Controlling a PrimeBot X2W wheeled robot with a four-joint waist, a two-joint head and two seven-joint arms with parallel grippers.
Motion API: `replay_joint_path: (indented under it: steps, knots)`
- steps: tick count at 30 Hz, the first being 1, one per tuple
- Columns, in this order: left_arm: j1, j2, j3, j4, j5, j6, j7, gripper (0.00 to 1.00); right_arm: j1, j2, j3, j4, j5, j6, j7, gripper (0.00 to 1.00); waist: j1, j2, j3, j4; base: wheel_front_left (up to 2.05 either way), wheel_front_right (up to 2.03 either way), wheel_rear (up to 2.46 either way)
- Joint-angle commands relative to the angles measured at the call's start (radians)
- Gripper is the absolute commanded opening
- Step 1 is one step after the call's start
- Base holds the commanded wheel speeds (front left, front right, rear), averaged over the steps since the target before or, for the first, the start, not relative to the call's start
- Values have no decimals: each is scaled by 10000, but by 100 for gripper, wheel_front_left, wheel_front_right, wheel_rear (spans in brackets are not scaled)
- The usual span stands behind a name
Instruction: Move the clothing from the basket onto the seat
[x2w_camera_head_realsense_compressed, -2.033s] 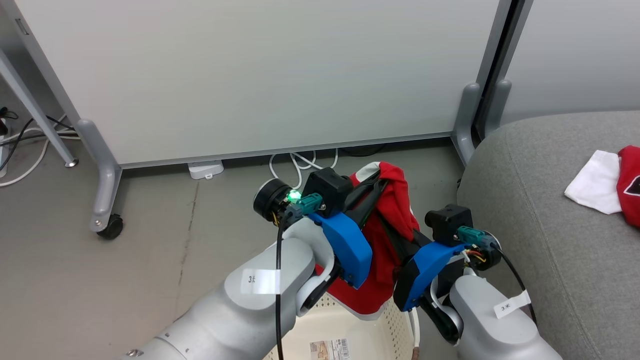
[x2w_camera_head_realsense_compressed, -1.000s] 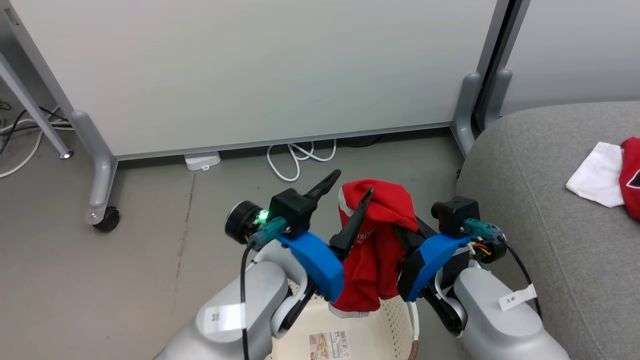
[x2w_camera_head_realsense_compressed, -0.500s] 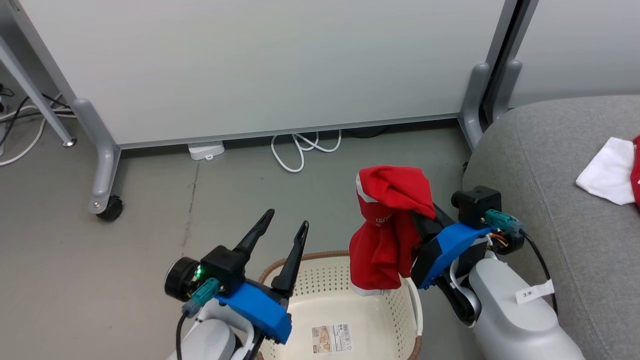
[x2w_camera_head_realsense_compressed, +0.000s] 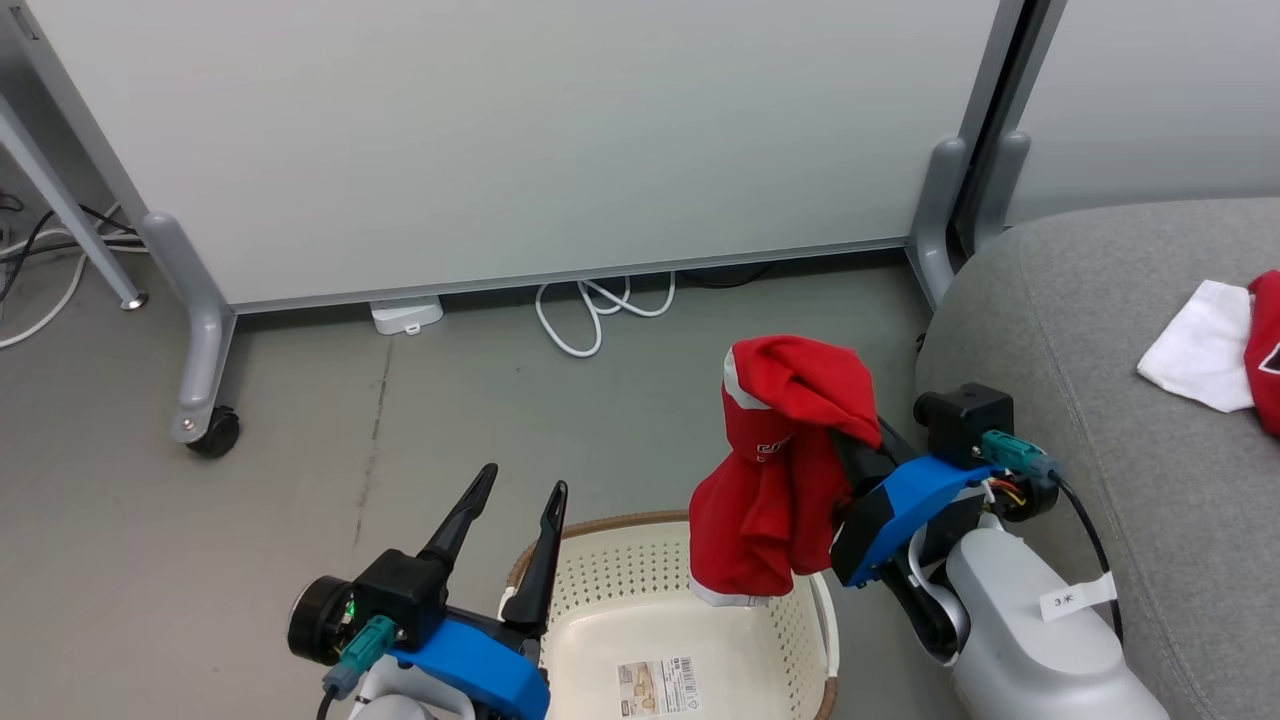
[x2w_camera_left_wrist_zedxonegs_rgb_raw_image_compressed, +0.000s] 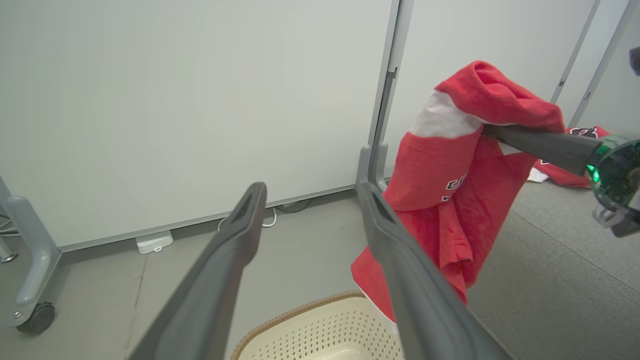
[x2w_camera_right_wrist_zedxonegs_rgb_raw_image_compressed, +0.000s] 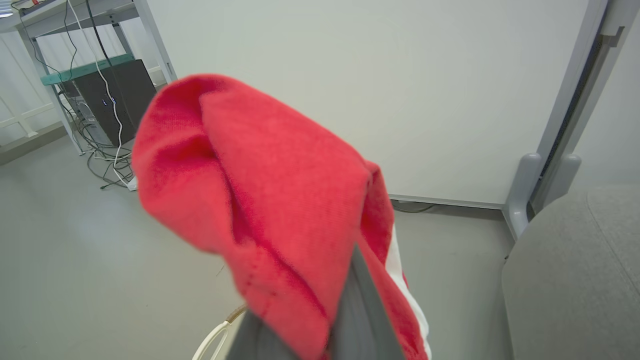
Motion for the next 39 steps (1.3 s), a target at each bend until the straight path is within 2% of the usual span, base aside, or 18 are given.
replay_joint_path:
  steps: [1,10,27,39]
  knots:
    - [63,-57,111,-65,119,-70,-47,100,113,-36,-35,-87,-19,1,-17,0,0,0,7,-106,0,0,0]
    - [80,-187,326,-58,411,-161,-47,100,54,-33,-123,-257,-61,1,69,0,0,0,161,-1055,0,0,0]
    - [-133,-149,190,-212,449,-157,-47,100,107,35,-191,-429,-67,1,89,0,0,0,542,-4331,0,0,0]
    - [-284,29,152,-227,505,-156,-47,100,276,133,-335,-521,-5,1,14,0,0,0,875,-5661,0,0,0]
